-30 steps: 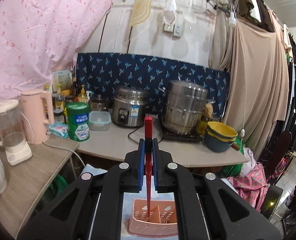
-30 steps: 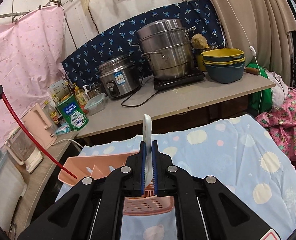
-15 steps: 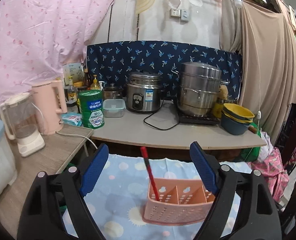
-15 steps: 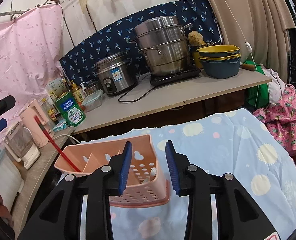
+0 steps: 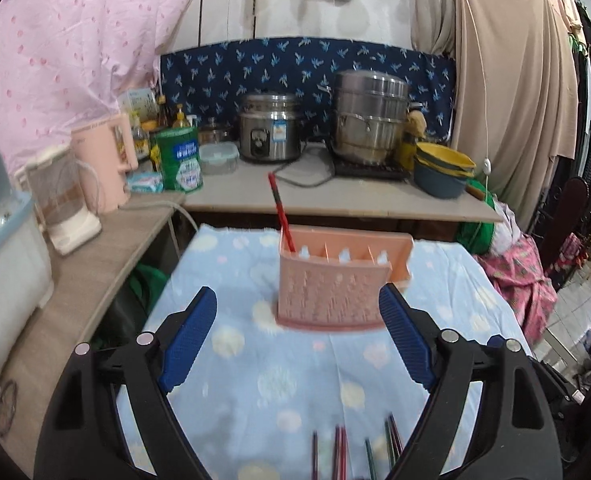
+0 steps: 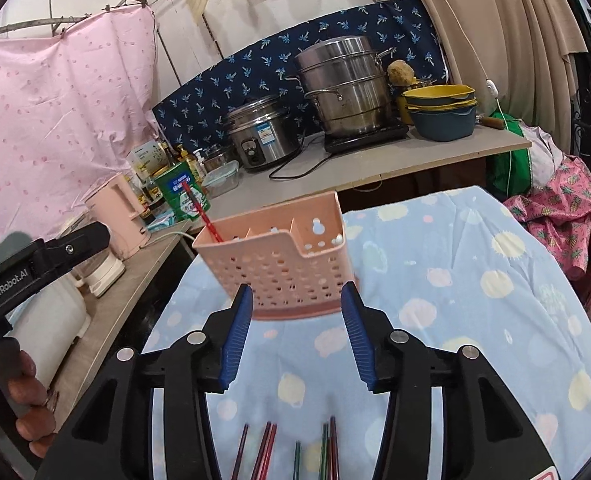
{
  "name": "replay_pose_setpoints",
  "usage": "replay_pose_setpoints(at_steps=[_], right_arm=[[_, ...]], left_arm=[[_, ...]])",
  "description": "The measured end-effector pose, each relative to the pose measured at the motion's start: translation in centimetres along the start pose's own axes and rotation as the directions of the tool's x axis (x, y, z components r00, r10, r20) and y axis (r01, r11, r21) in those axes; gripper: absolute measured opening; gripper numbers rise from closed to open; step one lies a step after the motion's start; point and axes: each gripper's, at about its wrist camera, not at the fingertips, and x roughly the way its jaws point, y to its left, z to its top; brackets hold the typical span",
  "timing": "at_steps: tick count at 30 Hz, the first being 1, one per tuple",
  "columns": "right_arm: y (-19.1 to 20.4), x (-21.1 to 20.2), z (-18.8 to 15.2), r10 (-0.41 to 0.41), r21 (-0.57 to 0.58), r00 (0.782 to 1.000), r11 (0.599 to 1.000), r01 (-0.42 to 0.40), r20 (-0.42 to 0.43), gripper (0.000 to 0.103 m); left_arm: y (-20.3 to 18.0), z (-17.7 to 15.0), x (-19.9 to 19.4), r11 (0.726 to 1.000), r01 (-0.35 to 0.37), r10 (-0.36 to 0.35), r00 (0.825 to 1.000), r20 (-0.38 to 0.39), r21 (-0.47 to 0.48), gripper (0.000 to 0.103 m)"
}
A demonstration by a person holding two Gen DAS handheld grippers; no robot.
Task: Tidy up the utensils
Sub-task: 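Withdraw both open tools from the pink holder back over the utensils, then grasp a dark red chopstick with the right tool while the left tool grasps another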
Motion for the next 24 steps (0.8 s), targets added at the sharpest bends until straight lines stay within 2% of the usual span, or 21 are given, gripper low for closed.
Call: replay_pose_setpoints(at_steps=[5, 13, 20, 24], right_arm=[[-0.7, -3.3, -5.1, -0.011, 0.019, 0.997, 1.0, 0.012, -0.073, 0.047], [-2.6, -7.3, -13.1, -0.052, 0.043, 0.98, 0.997, 0.061, -0.193, 0.047], [-3.7, -9.0, -18.3, -0.114, 0.013, 0.957, 0.992, 0.122, -0.266, 0.047], [-4.2, -9.6, -20.1, -0.153, -0.008, 0.949, 0.988, 0.157, -0.277, 0.047]], left_arm=[[0.6, -5.4, -1.9, 1.0, 0.023, -0.025, 0.995, -0.096, -0.02, 0.079], [1.5, -14.7, -4.3, 1.0, 0.012, -0.018, 0.969, -0.245, -0.026, 0.079], [1.6, -20.4, -5.8, 0.999, 0.021, -0.029, 0.942, -0.335, -0.027, 0.079], [1.5, -22.8, -6.2, 0.999, 0.029, -0.039, 0.932, -0.361, -0.032, 0.079]])
